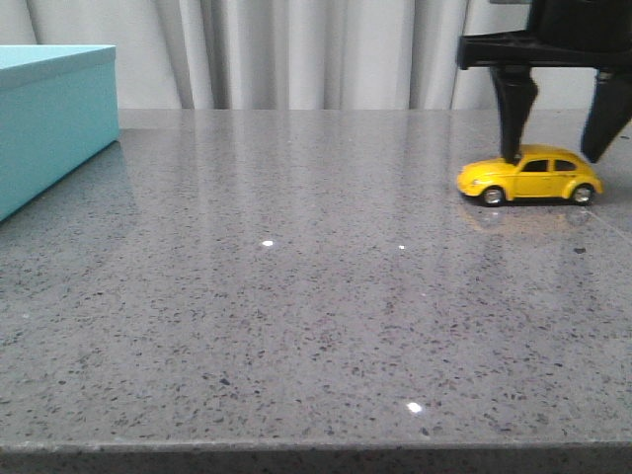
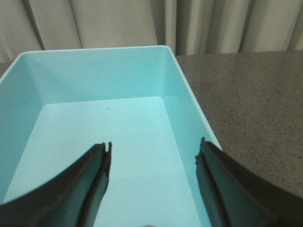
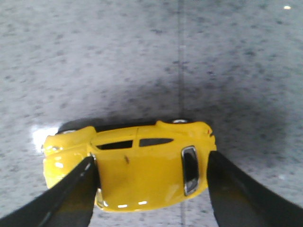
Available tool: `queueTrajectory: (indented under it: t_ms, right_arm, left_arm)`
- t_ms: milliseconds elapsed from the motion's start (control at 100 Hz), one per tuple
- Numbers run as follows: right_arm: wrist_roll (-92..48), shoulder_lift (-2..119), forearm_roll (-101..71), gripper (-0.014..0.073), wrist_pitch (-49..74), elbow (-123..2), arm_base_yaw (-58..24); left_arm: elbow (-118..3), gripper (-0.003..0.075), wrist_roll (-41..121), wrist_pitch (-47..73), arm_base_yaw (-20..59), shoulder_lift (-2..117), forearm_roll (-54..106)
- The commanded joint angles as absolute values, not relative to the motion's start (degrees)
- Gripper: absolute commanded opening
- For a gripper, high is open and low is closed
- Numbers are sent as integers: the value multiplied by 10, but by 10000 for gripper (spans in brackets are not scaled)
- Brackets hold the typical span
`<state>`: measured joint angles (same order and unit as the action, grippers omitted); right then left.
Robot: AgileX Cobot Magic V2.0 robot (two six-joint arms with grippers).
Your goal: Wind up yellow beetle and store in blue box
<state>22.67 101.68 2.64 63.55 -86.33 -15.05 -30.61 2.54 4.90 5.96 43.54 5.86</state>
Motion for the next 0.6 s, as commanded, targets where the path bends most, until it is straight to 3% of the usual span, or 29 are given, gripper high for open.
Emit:
queueTrajectory:
  t_ms: [0,590]
  right_arm:
    - [226,991,53,498,647,-879,-130]
    - [218,969,139,498,691,-882,-64]
  left_arm:
    - [-327,388,21,11,65,434,64]
    - [-327,388,21,18,65,434,64]
